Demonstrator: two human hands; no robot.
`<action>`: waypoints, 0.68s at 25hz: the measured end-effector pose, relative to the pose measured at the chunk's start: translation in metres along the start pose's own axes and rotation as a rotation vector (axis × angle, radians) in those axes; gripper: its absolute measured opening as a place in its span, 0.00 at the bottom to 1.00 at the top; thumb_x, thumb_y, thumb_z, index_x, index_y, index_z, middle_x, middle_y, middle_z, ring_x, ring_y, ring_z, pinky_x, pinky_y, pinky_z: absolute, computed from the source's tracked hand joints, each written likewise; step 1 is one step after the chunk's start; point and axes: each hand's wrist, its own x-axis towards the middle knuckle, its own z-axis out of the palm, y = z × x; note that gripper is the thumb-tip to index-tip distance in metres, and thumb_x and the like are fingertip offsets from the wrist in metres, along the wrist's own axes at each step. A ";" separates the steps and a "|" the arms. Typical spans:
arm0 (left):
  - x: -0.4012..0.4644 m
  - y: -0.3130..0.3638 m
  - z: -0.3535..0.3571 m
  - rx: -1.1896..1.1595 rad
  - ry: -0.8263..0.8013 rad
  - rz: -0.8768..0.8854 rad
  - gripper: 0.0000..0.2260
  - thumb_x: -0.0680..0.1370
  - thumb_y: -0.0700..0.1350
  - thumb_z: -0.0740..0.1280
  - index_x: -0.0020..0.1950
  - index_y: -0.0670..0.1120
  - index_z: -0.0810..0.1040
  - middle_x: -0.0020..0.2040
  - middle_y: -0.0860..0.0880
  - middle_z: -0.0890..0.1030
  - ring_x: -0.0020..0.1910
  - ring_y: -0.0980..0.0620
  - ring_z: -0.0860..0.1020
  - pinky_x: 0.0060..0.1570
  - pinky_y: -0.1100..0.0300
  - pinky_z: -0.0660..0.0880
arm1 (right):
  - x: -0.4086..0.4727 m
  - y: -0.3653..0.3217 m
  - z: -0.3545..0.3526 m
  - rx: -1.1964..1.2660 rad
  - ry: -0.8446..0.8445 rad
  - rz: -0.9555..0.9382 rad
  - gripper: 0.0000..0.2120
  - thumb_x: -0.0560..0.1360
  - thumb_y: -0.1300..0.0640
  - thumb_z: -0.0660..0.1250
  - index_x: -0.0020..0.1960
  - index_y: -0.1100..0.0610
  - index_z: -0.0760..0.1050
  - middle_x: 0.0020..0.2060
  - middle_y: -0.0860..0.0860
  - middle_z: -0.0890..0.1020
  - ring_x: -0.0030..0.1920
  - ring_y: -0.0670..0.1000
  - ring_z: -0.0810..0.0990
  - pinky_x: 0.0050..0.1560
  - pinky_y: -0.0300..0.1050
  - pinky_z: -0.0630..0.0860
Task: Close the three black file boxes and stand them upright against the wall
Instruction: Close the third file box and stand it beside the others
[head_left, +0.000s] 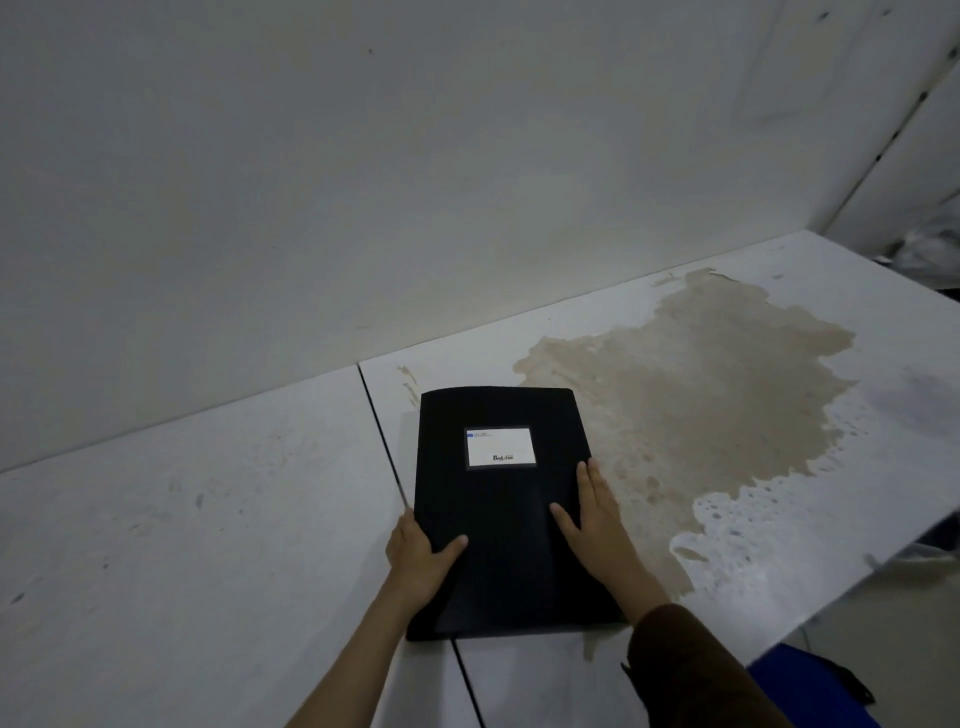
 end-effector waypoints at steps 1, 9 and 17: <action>0.000 0.003 -0.001 -0.022 0.000 -0.024 0.31 0.72 0.48 0.70 0.71 0.42 0.62 0.68 0.42 0.71 0.67 0.43 0.70 0.69 0.48 0.66 | -0.001 0.000 -0.003 0.092 0.008 0.007 0.36 0.78 0.48 0.59 0.76 0.54 0.40 0.77 0.53 0.42 0.77 0.54 0.45 0.76 0.52 0.49; -0.018 0.002 -0.030 -0.401 -0.023 -0.230 0.24 0.75 0.46 0.68 0.63 0.42 0.59 0.57 0.43 0.74 0.44 0.51 0.75 0.39 0.61 0.72 | -0.018 -0.015 -0.010 0.593 0.084 0.319 0.18 0.77 0.56 0.63 0.65 0.61 0.67 0.59 0.61 0.77 0.49 0.53 0.74 0.48 0.44 0.72; -0.053 -0.035 -0.108 -0.586 0.165 -0.118 0.33 0.71 0.38 0.72 0.73 0.43 0.61 0.63 0.43 0.71 0.56 0.43 0.74 0.56 0.50 0.74 | -0.034 -0.087 0.018 0.794 0.043 0.141 0.15 0.75 0.66 0.63 0.62 0.62 0.69 0.60 0.60 0.77 0.58 0.58 0.75 0.60 0.50 0.73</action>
